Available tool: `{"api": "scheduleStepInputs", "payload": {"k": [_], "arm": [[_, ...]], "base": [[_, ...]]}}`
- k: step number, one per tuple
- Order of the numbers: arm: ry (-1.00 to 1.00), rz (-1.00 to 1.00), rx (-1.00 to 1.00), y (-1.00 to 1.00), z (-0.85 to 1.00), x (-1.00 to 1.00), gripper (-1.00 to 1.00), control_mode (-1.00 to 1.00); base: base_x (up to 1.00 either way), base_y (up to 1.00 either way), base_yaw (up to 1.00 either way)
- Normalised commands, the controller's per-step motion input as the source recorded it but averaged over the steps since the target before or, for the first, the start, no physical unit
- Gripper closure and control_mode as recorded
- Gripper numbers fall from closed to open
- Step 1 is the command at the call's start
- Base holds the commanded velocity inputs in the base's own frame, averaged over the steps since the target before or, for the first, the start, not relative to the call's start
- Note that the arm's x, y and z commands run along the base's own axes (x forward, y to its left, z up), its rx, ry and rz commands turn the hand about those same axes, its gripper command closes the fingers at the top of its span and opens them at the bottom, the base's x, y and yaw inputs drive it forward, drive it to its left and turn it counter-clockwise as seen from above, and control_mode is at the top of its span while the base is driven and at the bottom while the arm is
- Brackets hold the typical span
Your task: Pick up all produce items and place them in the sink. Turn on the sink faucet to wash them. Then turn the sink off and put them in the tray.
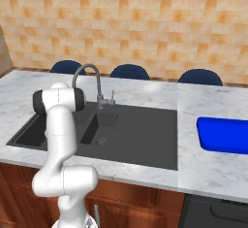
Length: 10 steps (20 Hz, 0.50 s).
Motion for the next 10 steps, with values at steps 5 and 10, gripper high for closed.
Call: {"api": "scheduleStepInputs", "payload": {"k": [5,10], "arm": [[0.02,-0.04,-0.03,0.0,-0.08,0.26,-1.0,-1.0],[0.06,-0.03,-0.03,0.0,-0.15,0.14,-1.0,-1.0]], "base": [[0.0,0.0,0.0],[0.0,0.0,0.0]]}}
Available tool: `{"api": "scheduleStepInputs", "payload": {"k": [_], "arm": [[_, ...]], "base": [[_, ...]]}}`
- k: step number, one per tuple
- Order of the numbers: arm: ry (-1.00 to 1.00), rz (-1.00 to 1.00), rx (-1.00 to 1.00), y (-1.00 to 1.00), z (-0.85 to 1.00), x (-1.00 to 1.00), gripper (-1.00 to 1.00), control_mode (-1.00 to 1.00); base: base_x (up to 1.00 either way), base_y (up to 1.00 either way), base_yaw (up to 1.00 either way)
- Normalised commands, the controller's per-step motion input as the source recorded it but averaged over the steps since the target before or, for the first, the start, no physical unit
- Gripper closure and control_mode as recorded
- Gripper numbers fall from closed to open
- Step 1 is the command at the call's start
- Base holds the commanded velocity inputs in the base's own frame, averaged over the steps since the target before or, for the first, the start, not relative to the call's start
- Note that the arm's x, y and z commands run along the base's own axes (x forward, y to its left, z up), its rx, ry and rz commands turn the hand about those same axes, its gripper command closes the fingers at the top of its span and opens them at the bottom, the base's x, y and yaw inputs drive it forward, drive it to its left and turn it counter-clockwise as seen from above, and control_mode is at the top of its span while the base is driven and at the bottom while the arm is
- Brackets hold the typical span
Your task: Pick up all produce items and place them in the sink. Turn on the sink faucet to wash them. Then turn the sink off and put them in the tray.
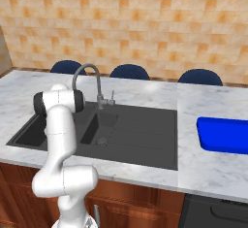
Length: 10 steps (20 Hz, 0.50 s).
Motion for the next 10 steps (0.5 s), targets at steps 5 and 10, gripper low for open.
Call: {"api": "scheduleStepInputs", "payload": {"k": [5,10], "arm": [[0.08,-0.02,-0.01,0.0,-0.21,0.09,-1.0,-1.0],[0.06,-0.02,-0.01,0.0,-0.2,0.15,-1.0,-1.0]], "base": [[0.0,0.0,0.0],[0.0,0.0,0.0]]}}
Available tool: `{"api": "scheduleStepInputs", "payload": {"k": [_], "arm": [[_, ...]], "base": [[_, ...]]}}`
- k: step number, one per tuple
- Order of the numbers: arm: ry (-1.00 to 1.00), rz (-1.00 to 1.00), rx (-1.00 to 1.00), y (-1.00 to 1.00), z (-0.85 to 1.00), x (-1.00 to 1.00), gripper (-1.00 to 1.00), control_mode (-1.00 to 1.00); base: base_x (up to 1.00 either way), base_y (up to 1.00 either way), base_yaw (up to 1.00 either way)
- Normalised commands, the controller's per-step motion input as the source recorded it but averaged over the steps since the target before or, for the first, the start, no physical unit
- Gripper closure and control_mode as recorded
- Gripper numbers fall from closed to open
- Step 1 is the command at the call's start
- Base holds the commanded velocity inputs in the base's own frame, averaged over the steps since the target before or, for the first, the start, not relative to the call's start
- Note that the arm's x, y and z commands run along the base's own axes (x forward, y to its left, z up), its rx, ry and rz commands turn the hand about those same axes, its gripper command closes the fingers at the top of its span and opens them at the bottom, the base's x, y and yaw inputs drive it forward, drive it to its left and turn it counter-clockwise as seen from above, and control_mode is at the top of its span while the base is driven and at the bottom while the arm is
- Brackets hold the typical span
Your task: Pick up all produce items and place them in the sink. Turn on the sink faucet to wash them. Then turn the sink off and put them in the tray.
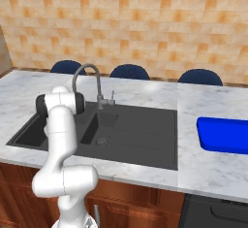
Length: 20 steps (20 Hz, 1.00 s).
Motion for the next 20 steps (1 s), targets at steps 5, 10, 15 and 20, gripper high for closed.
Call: {"api": "scheduleStepInputs", "payload": {"k": [5,10,15,20], "arm": [[0.01,-0.03,-0.02,0.0,-0.27,0.16,-1.0,-1.0],[0.0,-0.01,-0.04,0.08,-0.22,0.03,-1.0,-1.0],[0.01,0.0,-0.01,0.06,-0.29,0.0,1.0,-1.0],[0.08,0.0,0.0,0.04,-0.3,0.0,1.0,-1.0]], "base": [[0.0,0.0,0.0],[0.0,0.0,0.0],[0.0,0.0,0.0],[0.0,0.0,0.0]]}}
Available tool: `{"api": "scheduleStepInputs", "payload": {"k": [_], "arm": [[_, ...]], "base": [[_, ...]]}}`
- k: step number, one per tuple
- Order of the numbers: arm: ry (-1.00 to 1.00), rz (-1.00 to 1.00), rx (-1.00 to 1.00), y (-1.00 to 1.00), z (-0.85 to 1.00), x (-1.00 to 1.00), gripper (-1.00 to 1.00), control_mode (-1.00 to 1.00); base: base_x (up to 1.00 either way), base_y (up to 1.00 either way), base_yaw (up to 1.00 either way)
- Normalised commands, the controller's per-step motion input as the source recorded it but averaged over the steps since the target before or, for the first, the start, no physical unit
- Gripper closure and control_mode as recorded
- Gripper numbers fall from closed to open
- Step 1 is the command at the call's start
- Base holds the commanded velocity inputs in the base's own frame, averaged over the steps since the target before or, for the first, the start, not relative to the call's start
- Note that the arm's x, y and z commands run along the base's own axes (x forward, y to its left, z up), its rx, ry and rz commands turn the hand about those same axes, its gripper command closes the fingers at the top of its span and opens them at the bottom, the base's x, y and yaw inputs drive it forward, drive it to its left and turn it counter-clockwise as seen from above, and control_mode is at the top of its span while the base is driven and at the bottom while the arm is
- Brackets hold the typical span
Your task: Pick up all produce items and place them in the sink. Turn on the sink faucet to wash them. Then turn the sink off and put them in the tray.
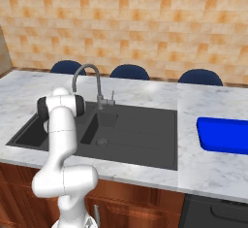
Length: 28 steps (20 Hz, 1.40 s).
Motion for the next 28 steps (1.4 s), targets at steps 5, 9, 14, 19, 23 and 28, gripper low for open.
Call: {"api": "scheduleStepInputs", "payload": {"k": [5,9,14,19,23,28], "arm": [[0.01,0.0,0.0,0.0,-0.03,0.0,1.0,-1.0],[-0.02,-0.02,0.02,0.0,0.35,-0.24,1.0,-1.0],[-0.03,-0.04,0.01,0.0,0.69,-0.32,1.0,-1.0],[-0.03,-0.05,0.0,0.0,0.76,-0.3,1.0,-1.0],[0.0,-0.05,0.0,0.0,0.81,-0.27,1.0,-1.0],[0.0,-0.04,0.0,0.0,0.72,-0.36,1.0,-1.0]], "base": [[0.0,0.0,0.0],[0.0,0.0,0.0],[0.0,0.0,0.0],[0.0,0.0,0.0],[0.0,0.0,0.0],[0.0,0.0,0.0]]}}
